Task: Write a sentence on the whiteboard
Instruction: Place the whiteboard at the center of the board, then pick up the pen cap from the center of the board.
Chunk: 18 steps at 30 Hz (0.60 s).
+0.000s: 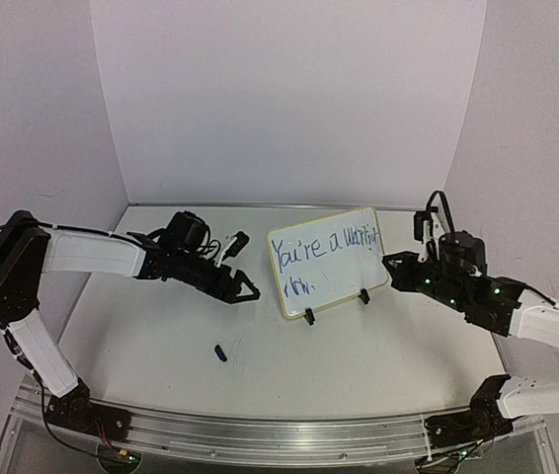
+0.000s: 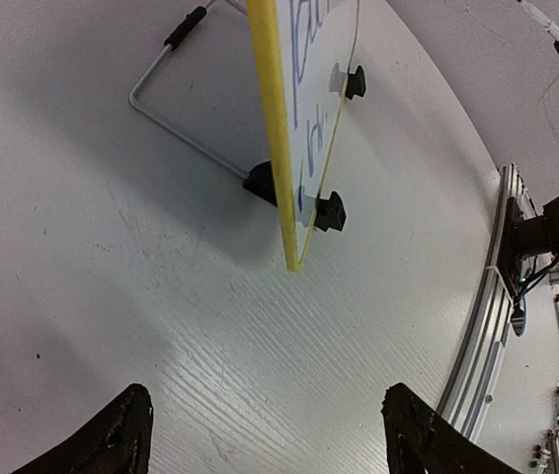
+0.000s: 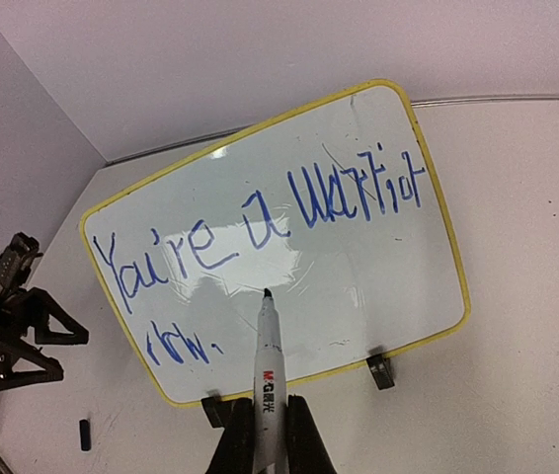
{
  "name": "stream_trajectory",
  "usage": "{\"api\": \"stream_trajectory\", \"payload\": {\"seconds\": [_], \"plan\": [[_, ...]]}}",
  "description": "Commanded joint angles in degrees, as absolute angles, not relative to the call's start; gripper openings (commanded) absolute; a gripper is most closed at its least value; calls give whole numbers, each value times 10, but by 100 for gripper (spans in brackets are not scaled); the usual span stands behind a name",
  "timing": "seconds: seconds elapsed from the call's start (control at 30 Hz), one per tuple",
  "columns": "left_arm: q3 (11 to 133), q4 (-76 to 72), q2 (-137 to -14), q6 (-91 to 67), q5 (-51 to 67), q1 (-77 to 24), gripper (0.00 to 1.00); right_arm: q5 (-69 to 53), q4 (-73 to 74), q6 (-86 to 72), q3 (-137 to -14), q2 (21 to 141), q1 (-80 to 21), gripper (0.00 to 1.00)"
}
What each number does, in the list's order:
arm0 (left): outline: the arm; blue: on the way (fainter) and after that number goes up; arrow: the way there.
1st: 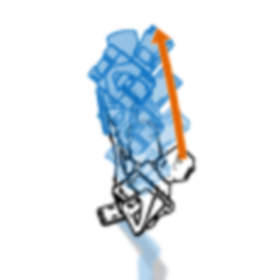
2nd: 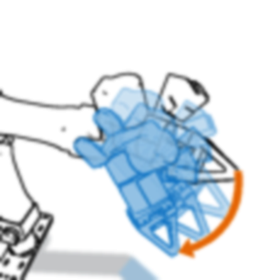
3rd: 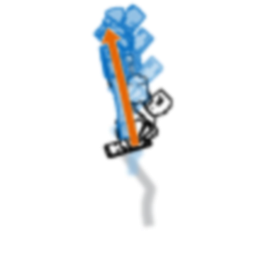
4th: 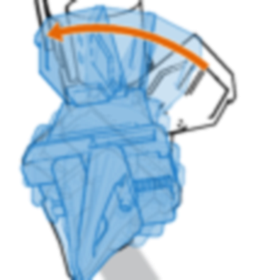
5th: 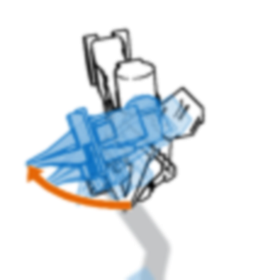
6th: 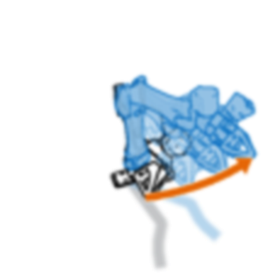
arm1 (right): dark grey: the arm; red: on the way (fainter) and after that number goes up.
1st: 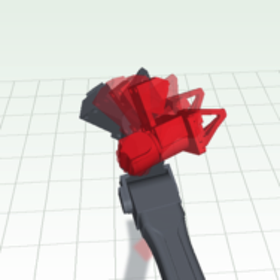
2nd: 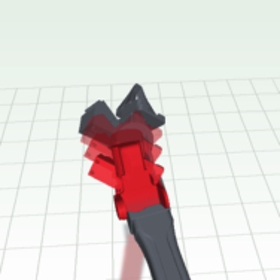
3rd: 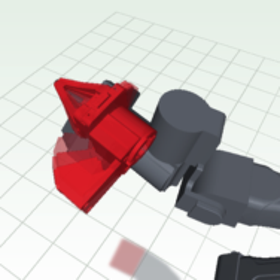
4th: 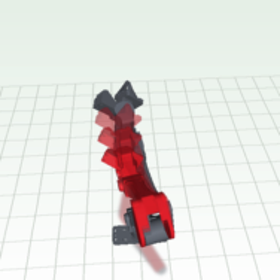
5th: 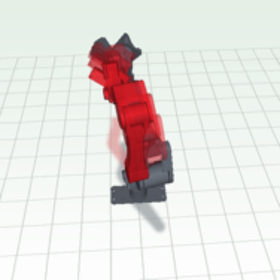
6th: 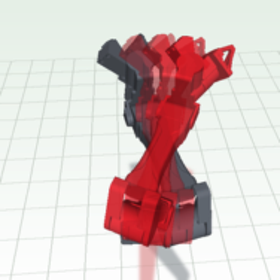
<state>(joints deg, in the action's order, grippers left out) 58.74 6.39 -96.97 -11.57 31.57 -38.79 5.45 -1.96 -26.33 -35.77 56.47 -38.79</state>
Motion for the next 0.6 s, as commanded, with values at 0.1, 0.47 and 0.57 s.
{"api": "stream_trajectory", "payload": {"seconds": [0.1, 0.47, 0.57], "plan": [[497, -27, -933, -209, 299, -403, 79, 50, -17, -259, -346, 543, -378, 0], [440, -6, -920, -234, 294, -426, 78, 54, -13, -271, -336, 533, -376, 0], [440, 23, -922, -233, 294, -434, 78, 54, -11, -272, -337, 535, -376, 0]]}}
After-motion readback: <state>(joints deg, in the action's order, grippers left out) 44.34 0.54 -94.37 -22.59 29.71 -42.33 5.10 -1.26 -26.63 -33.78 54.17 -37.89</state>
